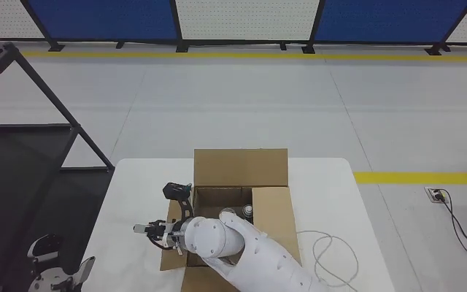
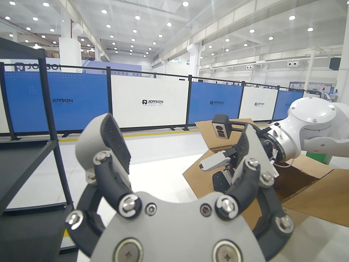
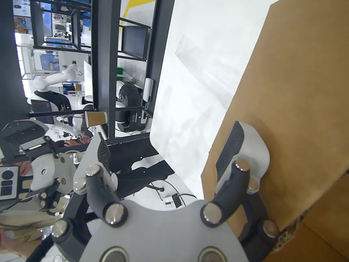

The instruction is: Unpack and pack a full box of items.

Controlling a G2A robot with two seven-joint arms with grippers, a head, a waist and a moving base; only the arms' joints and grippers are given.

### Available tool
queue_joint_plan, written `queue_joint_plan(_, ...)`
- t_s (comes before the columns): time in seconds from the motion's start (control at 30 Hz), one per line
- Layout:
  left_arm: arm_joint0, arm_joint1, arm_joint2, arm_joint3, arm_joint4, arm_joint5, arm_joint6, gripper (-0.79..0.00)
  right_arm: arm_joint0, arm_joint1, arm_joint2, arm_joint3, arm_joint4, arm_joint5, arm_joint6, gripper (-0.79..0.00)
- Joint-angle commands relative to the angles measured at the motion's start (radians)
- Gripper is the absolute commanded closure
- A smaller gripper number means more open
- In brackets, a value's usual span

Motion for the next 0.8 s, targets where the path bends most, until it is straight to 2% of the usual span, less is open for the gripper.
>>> queue_joint_plan(0.0,-0.003,0.000,0.000,-0.003,-0.002,-0.004,-0.005,-0.785,0.004,-0.011,-0.003,0.014,-0.003,0.008,-0.010,-0.785)
queue_joint_plan(0.23,-0.010,-0.001,0.003,-0.006,0.003,-0.013,-0.021,-0.785,0.003,-0.030,0.016,0.039,-0.013,0.003,-0.024,-0.785)
queue_joint_plan(0.4,-0.013,-0.002,0.001,-0.008,0.008,-0.022,-0.026,-0.785,-0.011,-0.027,0.057,0.009,-0.021,-0.024,-0.025,-0.785)
queue_joint_plan(0.57,-0.006,-0.001,-0.007,-0.045,0.022,-0.042,-0.031,-0.785,-0.066,0.007,0.145,-0.095,-0.045,-0.095,-0.004,-0.785)
queue_joint_plan(0.77,0.004,0.001,-0.019,-0.136,0.070,-0.059,-0.032,-0.785,-0.193,0.073,0.293,-0.275,-0.093,-0.181,0.100,-0.785)
